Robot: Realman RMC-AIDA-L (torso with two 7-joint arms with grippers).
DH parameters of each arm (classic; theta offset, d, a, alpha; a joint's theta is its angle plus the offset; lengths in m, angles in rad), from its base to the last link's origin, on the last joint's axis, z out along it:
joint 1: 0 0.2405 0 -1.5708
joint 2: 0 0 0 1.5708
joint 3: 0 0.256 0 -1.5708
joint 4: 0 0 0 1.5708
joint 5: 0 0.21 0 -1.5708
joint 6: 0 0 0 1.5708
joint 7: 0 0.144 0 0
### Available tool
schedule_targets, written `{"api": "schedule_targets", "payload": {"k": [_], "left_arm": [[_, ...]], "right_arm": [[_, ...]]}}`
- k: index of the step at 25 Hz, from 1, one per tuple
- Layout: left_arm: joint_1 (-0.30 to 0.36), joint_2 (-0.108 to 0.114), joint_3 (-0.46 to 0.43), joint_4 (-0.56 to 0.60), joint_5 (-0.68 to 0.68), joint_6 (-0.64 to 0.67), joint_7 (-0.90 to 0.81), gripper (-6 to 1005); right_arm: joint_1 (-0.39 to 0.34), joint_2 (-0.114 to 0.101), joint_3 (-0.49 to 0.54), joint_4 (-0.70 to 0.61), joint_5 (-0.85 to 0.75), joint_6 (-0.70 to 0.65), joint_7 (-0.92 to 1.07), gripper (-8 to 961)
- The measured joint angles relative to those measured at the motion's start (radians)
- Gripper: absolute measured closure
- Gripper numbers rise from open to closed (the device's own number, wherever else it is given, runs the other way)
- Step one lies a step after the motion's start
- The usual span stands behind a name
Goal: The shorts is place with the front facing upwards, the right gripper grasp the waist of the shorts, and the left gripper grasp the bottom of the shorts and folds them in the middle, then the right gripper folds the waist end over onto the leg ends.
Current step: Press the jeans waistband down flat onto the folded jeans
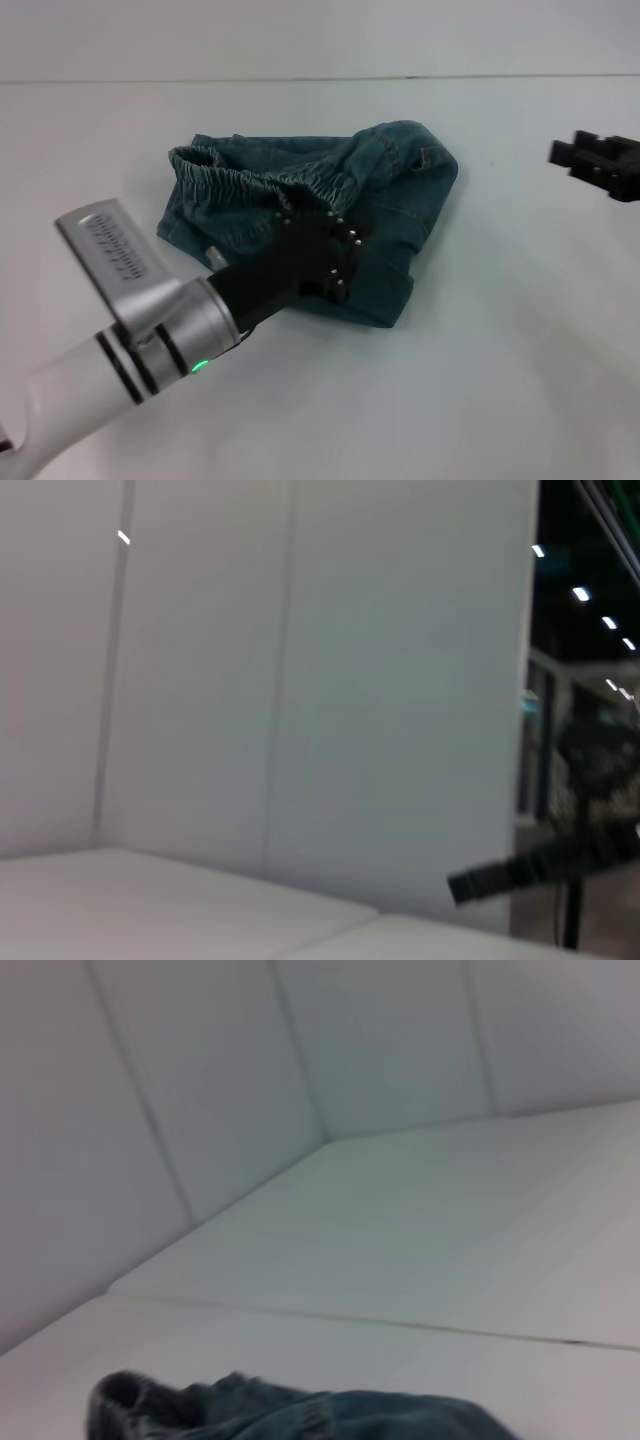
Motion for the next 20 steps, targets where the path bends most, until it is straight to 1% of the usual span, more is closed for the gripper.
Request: {"api": "schedule_targets", "payload": {"k": [1,3,7,11,14,16,20], "left_arm": [[-0.017,-0.009,0.000,0.018,0.013,-0.014,-0.002,999],[-0.050,-0.013,0.002,0.022,0.030,-0.059,-0.006,999],[-0.097,-0.011,0.010,0.017,0.037,-0.172,-0.012,999],[-0.122,-0.010,0.010,0.019,0.037,-0.220,-0.009,999],[-0.135,-0.010,0.005,0.021,0.036,-0.271,-0.013,999],[-0.139,-0.010,-0.009,0.023,0.031,-0.300,-0.012,999],[-0.150,-0.011,-0.098,0.044,0.029,-0.369,0.002,999]], "right_arm": [[-0.005,0.000,0.024,0.007,0.001,-0.002,-0.008,479],[-0.015,0.000,0.075,0.028,0.003,-0.012,-0.027,480],[-0.026,0.000,0.133,0.059,0.002,-0.032,-0.045,482],[-0.029,-0.001,0.163,0.091,0.001,-0.042,-0.066,484],[-0.029,-0.001,0.166,0.098,0.000,-0.043,-0.067,486],[-0.029,-0.001,0.166,0.102,-0.001,-0.046,-0.067,487],[-0.027,0.001,0.167,0.113,-0.001,-0.049,-0.067,487]]}}
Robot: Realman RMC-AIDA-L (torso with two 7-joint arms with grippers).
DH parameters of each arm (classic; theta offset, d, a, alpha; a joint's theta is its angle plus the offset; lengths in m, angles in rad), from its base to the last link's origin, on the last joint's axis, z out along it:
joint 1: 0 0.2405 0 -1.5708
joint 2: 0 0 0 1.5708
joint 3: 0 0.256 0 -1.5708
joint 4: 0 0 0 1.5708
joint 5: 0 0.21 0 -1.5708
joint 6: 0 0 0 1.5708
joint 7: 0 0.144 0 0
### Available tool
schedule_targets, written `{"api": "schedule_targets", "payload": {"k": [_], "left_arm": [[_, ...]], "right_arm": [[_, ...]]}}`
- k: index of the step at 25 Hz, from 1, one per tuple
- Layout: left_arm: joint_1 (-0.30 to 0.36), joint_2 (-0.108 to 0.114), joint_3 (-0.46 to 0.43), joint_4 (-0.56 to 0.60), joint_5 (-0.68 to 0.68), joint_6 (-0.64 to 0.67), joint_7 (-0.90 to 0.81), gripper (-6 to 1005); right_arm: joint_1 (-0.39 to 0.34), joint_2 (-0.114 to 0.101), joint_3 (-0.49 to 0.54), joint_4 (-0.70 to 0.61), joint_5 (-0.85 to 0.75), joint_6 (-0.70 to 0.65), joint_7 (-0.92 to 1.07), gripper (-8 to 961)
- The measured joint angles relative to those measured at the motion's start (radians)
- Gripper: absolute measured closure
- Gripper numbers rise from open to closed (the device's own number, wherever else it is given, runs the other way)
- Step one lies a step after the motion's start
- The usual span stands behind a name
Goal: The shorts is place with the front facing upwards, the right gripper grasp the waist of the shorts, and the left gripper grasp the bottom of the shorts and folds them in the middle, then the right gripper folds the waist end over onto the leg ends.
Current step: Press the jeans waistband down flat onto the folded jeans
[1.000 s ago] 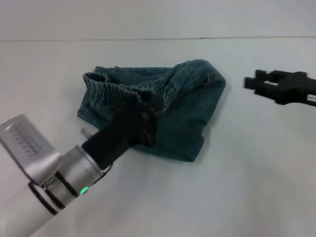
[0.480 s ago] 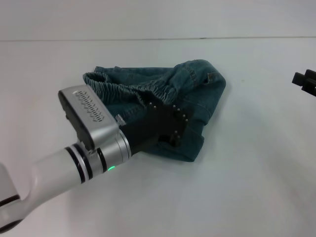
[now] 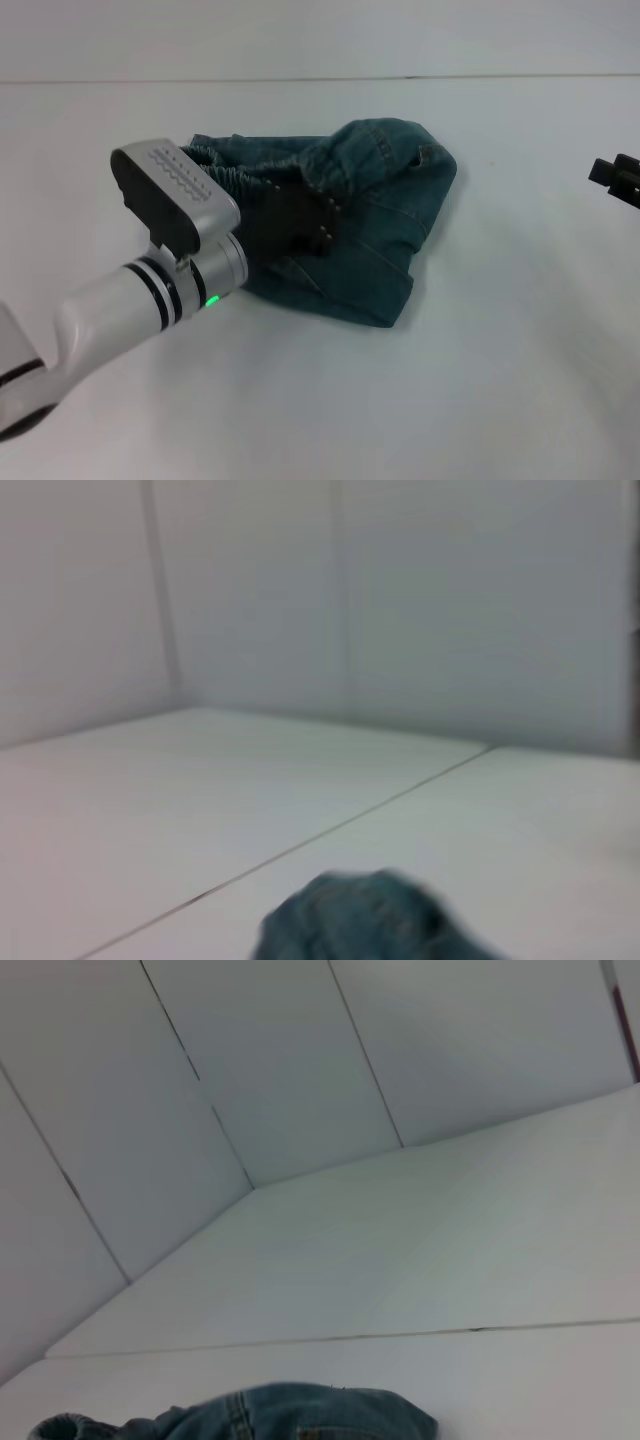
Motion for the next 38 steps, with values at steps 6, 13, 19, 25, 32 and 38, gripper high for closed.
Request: {"api": "schedule_targets", "payload": {"k": [6,13,19,25,32,38], "left_arm": [[-0.053,0.002,-0.078,0.074,0.000,-0.078,0.000,998],[-0.114,0.007,-0.193,0.153,-0.001,-0.128,0.000,998],[-0.169,0.012,-0.204,0.174,-0.032,-0.180,0.013,998],[-0.117,0.005,-0.152,0.186,-0.050,0.069,-0.039,999],[-0.036,0.000,0.078,0.153,-0.040,0.113,-0.082,998],[-0.039,-0.001,0.086,0.168,-0.048,-0.005,-0.074,998]], "right_arm": [[0.010,-0.001,0.002,0.020,0.000,0.005,0.000,487],[0.017,-0.001,0.003,0.036,0.000,0.006,-0.001,488],[0.023,0.000,0.001,0.046,0.000,0.006,-0.001,488],[0.022,0.000,0.002,0.057,0.002,0.009,-0.012,488],[0.015,0.000,0.018,0.057,0.005,0.004,-0.013,486],[0.015,0.000,0.020,0.056,-0.001,0.003,-0.013,485]]}}
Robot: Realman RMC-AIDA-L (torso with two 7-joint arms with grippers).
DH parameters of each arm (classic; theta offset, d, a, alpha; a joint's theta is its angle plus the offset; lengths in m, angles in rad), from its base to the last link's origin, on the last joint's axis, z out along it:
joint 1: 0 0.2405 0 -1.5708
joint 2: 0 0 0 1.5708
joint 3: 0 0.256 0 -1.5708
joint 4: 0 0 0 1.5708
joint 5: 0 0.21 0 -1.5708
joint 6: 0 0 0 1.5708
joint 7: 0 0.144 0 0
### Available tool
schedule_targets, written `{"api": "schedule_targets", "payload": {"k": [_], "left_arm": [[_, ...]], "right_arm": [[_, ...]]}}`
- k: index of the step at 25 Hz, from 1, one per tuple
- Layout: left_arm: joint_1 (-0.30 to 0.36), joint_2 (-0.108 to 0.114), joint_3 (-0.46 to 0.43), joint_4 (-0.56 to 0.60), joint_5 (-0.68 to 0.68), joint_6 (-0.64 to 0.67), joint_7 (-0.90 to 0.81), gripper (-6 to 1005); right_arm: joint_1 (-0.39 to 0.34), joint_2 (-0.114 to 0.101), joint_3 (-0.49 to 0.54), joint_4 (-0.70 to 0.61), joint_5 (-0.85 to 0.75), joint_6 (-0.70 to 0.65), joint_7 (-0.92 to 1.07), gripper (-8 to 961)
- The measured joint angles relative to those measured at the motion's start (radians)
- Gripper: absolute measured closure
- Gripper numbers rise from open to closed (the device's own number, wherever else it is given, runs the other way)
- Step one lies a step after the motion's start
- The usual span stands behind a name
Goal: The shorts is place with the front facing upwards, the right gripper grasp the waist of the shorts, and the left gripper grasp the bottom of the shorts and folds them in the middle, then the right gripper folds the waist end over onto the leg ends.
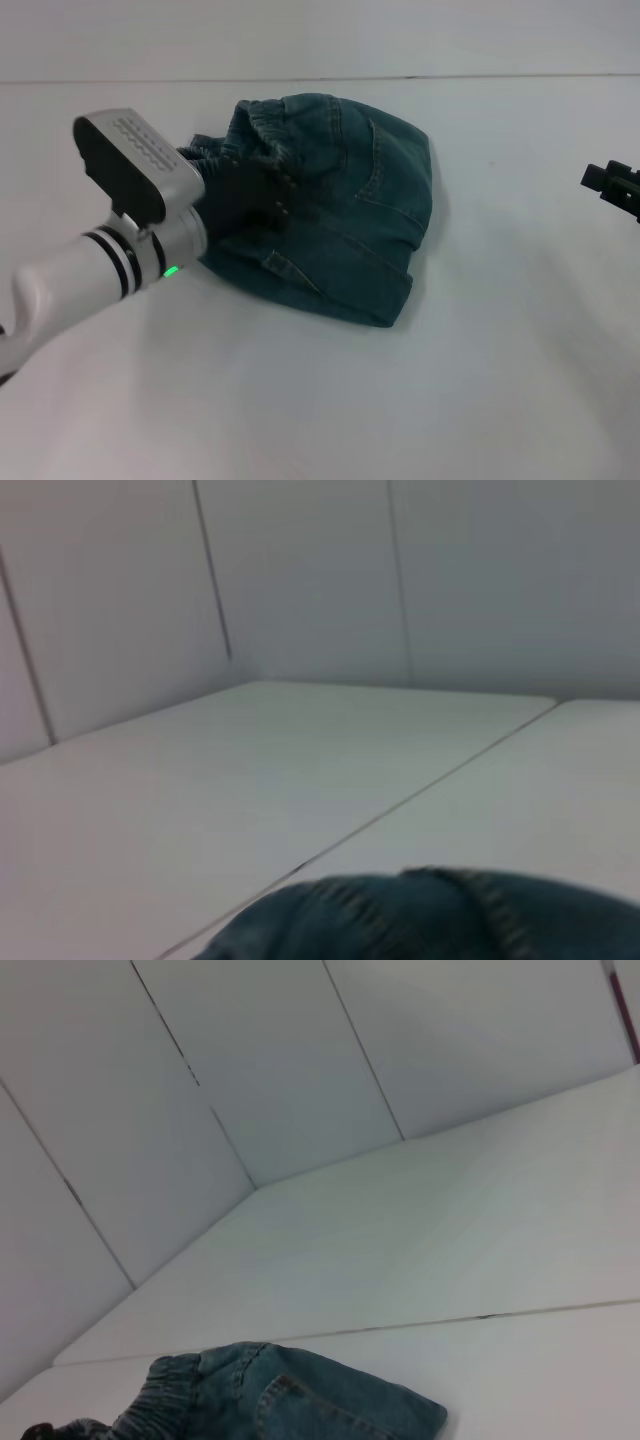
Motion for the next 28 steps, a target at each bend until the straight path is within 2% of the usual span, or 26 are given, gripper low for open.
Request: {"api": "schedule_targets", "payload": {"k": [5,13,15,17,18,20,22,23,24,26,28], "left_arm": [[-0.045,0.002,-0.071,0.034,-0.038,-0.163,0.001,999],[-0.089,0.002,-0.085,0.070,-0.161,-0.241,0.000,998],[-0.070,0.001,-0.086,0.079,-0.185,-0.192,-0.005,991],[-0.026,0.004,-0.078,0.087,-0.185,-0.068,-0.039,978],[0.007,0.007,-0.061,0.100,-0.182,0.041,-0.083,971],[0.062,0.011,0.016,0.153,-0.178,0.244,-0.205,958],[0.105,0.011,0.148,0.248,-0.177,0.430,-0.395,945],[0.126,0.009,0.251,0.330,-0.178,0.526,-0.515,938],[0.140,0.007,0.316,0.374,-0.179,0.568,-0.578,932],[0.171,0.004,0.468,0.471,-0.185,0.658,-0.704,899],[0.186,0.003,0.539,0.513,-0.186,0.699,-0.767,847]], "right_arm": [[0.003,-0.001,-0.001,0.012,0.000,0.007,-0.001,484],[0.012,-0.009,0.004,0.038,0.006,0.001,-0.011,483],[0.012,-0.010,0.013,0.031,0.007,-0.022,-0.016,482],[0.012,-0.012,0.036,0.028,0.008,-0.062,-0.031,482],[0.012,-0.013,0.050,0.028,0.009,-0.080,-0.039,482],[0.014,-0.014,0.072,0.028,0.009,-0.132,-0.060,481],[0.021,-0.015,0.065,0.027,0.005,-0.201,-0.096,480],[0.028,-0.014,0.052,0.025,-0.002,-0.241,-0.118,480],[0.035,-0.013,0.036,0.015,-0.015,-0.267,-0.130,479],[0.058,-0.002,-0.009,-0.022,-0.063,-0.289,-0.129,409],[0.078,0.008,-0.052,-0.052,-0.111,-0.277,-0.105,339]]}}
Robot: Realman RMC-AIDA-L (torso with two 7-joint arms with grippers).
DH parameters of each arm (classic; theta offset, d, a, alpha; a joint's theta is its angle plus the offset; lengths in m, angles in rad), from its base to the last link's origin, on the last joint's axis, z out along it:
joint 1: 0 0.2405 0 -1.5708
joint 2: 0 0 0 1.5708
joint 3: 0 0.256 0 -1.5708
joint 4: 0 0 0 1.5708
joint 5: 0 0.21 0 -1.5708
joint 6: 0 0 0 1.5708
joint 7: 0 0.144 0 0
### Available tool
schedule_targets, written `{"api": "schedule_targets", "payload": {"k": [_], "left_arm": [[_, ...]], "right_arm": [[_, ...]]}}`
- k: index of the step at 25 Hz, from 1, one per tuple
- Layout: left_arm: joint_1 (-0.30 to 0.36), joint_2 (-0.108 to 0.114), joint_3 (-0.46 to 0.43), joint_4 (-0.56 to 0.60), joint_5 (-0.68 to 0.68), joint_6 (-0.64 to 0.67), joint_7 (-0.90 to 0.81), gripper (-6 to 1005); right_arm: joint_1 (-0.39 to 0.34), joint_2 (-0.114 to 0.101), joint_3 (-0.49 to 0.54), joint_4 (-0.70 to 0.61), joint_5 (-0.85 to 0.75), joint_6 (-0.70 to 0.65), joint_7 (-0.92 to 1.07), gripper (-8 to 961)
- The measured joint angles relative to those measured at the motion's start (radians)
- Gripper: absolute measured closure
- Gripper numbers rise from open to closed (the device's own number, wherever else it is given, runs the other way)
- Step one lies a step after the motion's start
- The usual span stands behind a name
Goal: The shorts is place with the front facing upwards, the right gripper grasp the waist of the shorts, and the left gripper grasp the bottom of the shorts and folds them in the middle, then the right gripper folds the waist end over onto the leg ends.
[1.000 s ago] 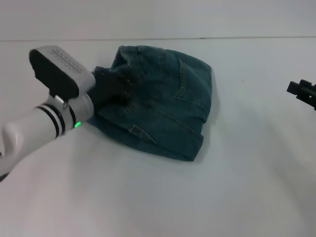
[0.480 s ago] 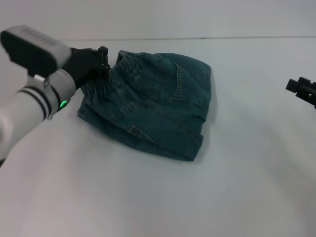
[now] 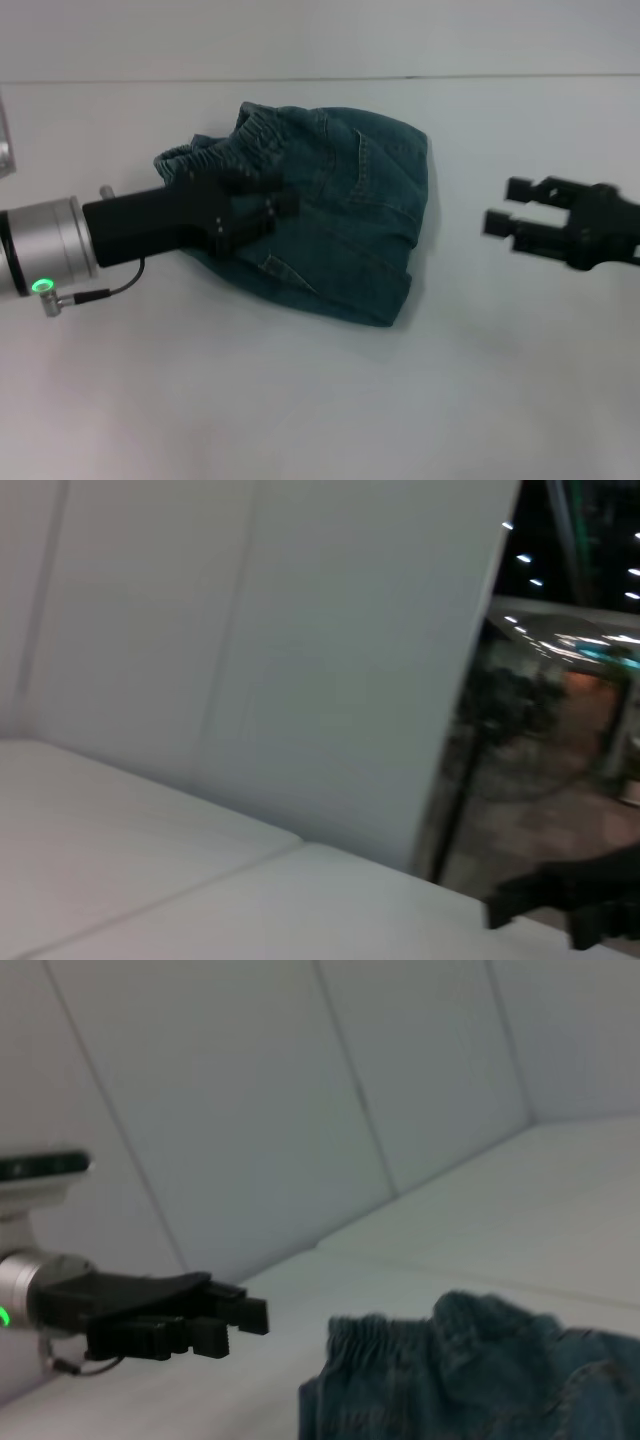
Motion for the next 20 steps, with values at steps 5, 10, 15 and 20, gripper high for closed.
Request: {"api": "schedule_targets", "payload": {"k": [5,10,15,20], "left_arm": [[0.030,0.001,0.077,0.050,0.018,-0.040,-0.062,717],[0.034,0.001,0.086,0.057,0.056,-0.066,-0.086,476],[0.035,0.002,0.087,0.060,0.078,-0.084,-0.098,268],[0.036,0.002,0.088,0.071,0.083,-0.087,-0.106,88]], "right_arm": [[0.038,0.004,-0.094,-0.001,-0.013,0.051,0.029,160],[0.052,0.005,-0.163,-0.001,-0.010,0.088,0.049,36],[0.060,0.006,-0.207,-0.001,-0.009,0.120,0.062,1],[0.063,0.006,-0.234,0.000,-0.008,0.140,0.075,1]]}}
